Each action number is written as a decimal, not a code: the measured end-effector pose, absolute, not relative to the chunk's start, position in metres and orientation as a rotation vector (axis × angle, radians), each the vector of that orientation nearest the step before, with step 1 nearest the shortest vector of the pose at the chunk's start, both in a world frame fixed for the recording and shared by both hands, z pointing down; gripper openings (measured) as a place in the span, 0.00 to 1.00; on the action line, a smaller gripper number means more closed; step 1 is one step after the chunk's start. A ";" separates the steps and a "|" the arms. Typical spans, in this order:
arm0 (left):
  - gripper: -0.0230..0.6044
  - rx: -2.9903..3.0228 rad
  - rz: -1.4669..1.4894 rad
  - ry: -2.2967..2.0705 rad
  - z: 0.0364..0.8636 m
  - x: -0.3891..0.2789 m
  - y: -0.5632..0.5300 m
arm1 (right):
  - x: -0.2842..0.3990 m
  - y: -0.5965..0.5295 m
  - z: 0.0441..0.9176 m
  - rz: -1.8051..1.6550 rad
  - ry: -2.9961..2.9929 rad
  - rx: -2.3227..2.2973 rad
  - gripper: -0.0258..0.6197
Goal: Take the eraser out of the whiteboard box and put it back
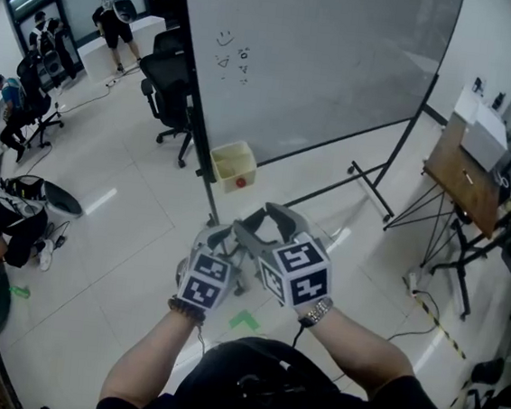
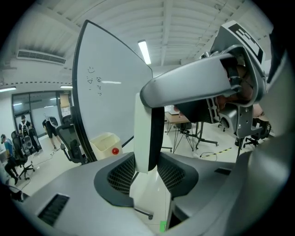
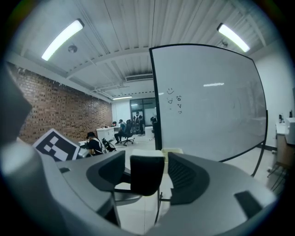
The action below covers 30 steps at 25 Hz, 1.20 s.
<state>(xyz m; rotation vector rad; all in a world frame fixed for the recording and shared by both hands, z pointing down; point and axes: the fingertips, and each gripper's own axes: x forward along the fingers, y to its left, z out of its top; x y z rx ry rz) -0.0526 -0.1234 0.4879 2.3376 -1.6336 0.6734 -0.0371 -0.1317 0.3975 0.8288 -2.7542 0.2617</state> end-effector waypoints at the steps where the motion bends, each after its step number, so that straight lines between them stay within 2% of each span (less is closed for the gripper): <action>1: 0.27 2.325 0.676 -1.640 0.490 -0.053 -0.125 | -0.036 -0.133 0.397 0.261 -2.761 0.825 0.54; 18: 0.27 2.173 0.688 -1.760 0.494 -0.062 -0.146 | -0.011 -0.154 0.398 0.337 -2.818 0.796 0.53; 24: 0.27 2.148 0.671 -1.800 0.488 -0.065 -0.151 | 0.000 -0.160 0.402 0.346 -2.809 0.827 0.40; 30: 0.27 2.134 0.652 -1.836 0.481 -0.075 -0.157 | 0.001 -0.164 0.404 0.314 -2.795 0.847 0.22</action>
